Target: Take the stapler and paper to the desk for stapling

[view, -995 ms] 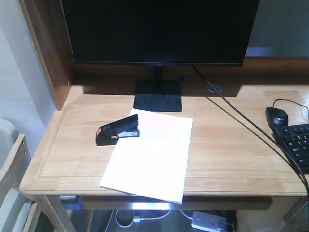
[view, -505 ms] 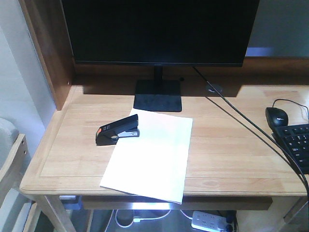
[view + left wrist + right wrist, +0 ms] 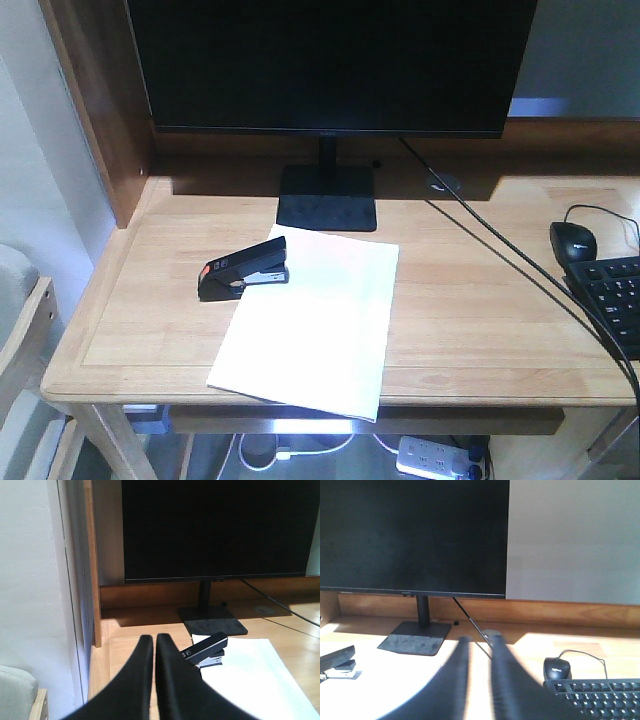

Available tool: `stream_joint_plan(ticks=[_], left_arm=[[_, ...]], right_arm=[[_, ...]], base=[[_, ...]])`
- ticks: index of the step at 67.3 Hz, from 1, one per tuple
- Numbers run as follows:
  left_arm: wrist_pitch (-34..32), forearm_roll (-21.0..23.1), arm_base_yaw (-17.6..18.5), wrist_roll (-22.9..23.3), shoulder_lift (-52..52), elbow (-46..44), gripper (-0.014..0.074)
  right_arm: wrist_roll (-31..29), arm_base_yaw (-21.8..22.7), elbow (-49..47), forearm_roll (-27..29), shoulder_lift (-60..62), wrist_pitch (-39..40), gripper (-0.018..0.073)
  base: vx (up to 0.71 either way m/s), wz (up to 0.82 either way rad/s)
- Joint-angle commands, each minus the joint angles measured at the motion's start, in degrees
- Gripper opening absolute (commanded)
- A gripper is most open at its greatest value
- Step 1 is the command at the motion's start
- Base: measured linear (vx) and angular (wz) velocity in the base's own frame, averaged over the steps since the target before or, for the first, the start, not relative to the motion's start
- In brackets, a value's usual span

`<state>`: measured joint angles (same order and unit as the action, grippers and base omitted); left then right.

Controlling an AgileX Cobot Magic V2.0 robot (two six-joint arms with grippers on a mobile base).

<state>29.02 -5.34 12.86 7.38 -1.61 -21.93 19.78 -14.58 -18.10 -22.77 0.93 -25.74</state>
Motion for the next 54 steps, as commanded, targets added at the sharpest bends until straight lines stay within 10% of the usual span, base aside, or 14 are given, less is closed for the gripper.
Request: stream_joint_plan(ticks=[1,54], left_arm=[[-4.5,0.4,0.2,0.1,-0.8,-1.1,-0.0006],[-9.3,2.0,-3.1,-3.7,3.3,7.9,-0.0006]], right_arm=[[-0.4,0.3,-1.4,-0.7,0.2,3.5,-0.0013],[-0.4,0.3,-1.4,-0.7,0.2,3.0,-0.001]], base=[[0.0,0.0],[0.0,0.0]])
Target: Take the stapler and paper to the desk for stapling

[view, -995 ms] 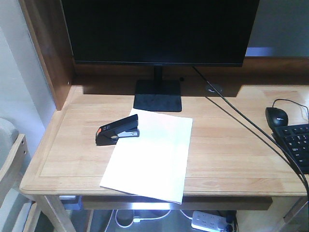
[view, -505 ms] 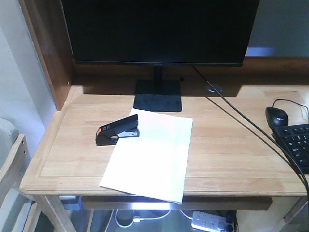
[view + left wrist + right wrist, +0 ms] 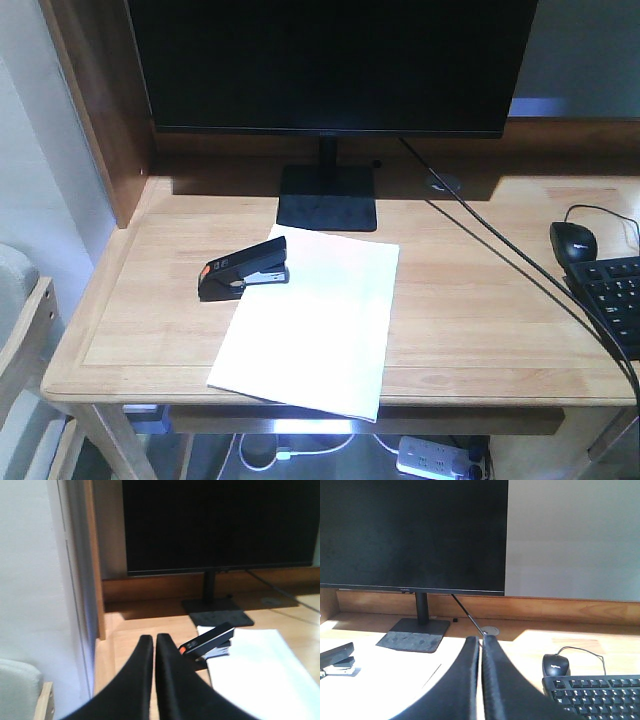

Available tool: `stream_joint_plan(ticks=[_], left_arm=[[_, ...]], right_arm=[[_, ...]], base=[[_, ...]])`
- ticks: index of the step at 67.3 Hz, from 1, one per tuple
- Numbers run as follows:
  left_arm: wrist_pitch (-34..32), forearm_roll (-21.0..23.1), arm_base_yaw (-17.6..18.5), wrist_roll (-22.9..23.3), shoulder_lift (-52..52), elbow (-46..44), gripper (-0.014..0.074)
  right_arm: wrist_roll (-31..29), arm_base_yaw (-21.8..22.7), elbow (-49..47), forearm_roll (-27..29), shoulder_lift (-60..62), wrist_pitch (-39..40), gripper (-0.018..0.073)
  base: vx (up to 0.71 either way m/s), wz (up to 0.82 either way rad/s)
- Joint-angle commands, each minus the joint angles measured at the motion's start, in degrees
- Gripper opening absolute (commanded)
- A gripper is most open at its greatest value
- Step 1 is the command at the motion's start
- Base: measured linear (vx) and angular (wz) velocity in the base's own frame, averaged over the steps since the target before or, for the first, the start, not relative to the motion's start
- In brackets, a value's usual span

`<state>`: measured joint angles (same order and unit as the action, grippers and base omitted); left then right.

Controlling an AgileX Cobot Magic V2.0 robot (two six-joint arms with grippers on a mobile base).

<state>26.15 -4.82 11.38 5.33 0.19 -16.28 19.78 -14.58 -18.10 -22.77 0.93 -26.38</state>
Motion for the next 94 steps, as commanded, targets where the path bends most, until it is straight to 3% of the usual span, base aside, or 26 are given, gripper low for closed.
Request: stream_joint_plan(ticks=[1,21,39,51,94], left_arm=[[-7.0,1.6,-1.9,-2.0,1.7,3.1,-0.0006],[-30.3,4.8,-9.9,-3.6,1.5,18.7,-0.0006],[-28.0,4.8,-13.5,-3.9,1.5,18.3,-0.0006],[-27.9,4.8,-13.7,-7.5,1.5,18.3,-0.0006],[-27.8,4.8,-13.7,-6.5,1.5,18.3,-0.0006]], right_arm=[[-0.4,0.3,-1.4,-0.7,0.2,3.6,-0.001],[-0.4,0.3,-1.4,-0.7,0.2,3.5,-0.001],[-0.4,0.3,-1.4,-0.7,0.2,3.3,-0.001],[-0.4,0.3,-1.4,-0.7,0.2,3.2,-0.001],[-0.4,0.3,-1.4,-0.7,0.2,3.2,-0.001]], base=[[0.0,0.0],[0.0,0.0],[0.0,0.0],[0.0,0.0],[0.0,0.0]])
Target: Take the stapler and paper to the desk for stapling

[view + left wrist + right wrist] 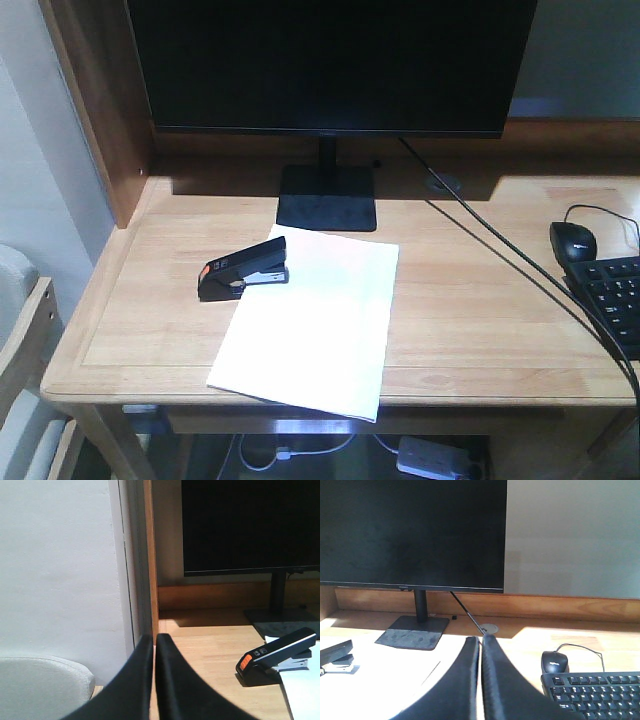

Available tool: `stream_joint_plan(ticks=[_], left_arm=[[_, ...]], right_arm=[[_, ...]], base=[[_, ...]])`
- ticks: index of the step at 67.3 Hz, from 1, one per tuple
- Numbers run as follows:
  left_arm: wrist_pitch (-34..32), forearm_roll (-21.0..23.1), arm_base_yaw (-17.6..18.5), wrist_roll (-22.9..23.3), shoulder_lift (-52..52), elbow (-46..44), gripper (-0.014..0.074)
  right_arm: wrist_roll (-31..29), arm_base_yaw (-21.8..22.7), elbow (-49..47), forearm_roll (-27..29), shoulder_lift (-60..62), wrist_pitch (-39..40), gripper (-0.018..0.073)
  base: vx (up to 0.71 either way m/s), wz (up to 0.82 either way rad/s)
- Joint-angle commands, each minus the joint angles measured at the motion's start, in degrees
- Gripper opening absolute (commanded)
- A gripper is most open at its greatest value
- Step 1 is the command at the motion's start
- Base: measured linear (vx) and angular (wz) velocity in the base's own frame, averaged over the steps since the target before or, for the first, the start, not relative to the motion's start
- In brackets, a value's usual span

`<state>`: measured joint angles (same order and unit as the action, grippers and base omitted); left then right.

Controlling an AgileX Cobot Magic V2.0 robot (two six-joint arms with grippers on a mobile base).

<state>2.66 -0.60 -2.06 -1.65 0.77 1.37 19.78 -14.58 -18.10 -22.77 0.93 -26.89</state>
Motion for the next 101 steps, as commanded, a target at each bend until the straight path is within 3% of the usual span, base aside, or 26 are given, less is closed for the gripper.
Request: stream_joint_plan(ticks=[1,36,42,52,57,63,85,101], left_arm=[[-4.3,0.6,-0.3,0.5,0.9,0.7,-0.0006],[-4.3,0.6,-0.3,0.5,0.9,0.7,-0.0006],[-4.3,0.6,-0.3,0.5,0.9,0.7,-0.0006],[-4.3,0.6,-0.3,0.5,0.8,0.7,-0.0006],[-4.3,0.6,-0.3,0.5,0.8,0.7,-0.0006],[-4.3,0.6,-0.3,0.5,0.8,0.7,-0.0006],[-4.3,0.6,-0.3,0.5,0.8,0.7,-0.0006],[-4.3,0.6,-0.3,0.5,0.8,0.7,-0.0006]], right_arm=[[-0.4,0.3,-1.4,-0.7,0.2,3.7,-0.001],[-1.6,0.6,-0.7,-2.2,0.2,4.3,-0.001],[-3.7,3.9,0.0,2.5,0.0,5.2,-0.001],[-16.3,12.8,6.1,13.4,0.0,12.7,-0.001],[-19.8,15.9,9.5,16.8,0.2,17.4,-0.001],[-19.4,17.7,12.5,17.8,0.2,21.7,-0.001],[-16.5,17.2,20.0,17.1,0.2,30.4,-0.001],[-16.0,17.2,19.9,17.1,0.2,30.5,-0.001]], base=[[0.0,0.0],[0.0,0.0],[0.0,0.0],[0.0,0.0],[0.0,0.0],[0.0,0.0],[0.0,0.0],[0.0,0.0]])
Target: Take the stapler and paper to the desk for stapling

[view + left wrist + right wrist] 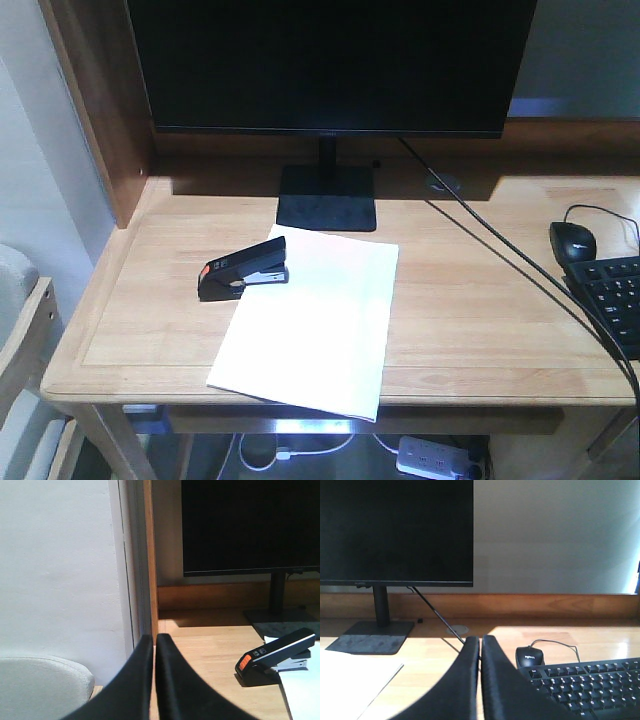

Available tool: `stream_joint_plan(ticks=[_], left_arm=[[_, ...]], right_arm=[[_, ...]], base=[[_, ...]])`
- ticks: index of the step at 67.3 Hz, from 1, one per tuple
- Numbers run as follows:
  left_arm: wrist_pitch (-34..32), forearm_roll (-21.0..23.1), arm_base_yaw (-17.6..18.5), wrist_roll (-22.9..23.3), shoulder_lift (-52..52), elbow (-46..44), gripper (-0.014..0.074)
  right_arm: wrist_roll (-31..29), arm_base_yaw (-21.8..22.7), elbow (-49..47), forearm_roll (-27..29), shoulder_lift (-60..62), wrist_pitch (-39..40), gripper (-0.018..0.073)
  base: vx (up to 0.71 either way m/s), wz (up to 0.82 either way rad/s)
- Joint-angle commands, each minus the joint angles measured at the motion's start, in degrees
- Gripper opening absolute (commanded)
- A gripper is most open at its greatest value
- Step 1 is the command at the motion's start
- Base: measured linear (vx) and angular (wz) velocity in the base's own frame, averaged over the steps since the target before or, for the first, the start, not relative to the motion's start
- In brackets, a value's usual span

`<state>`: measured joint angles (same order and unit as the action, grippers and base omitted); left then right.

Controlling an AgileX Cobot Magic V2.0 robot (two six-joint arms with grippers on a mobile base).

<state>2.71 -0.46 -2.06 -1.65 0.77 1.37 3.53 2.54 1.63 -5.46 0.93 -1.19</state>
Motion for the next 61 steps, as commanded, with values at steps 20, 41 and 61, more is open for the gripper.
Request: stream_joint_plan(ticks=[20,41,61], left_arm=[[-4.3,0.5,-0.3,0.5,0.8,0.7,-0.0006],[-4.3,0.5,-0.3,0.5,0.8,0.7,-0.0006],[-4.3,0.5,-0.3,0.5,0.8,0.7,-0.0006]], right_arm=[[0.3,0.2,0.2,-0.2,0.2,4.8,-0.001],[0.2,0.2,0.2,-0.2,0.2,4.8,-0.001],[0.2,0.2,0.2,-0.2,0.2,4.7,-0.001]], base=[[0.0,0.0],[0.0,0.0],[0.0,0.0]])
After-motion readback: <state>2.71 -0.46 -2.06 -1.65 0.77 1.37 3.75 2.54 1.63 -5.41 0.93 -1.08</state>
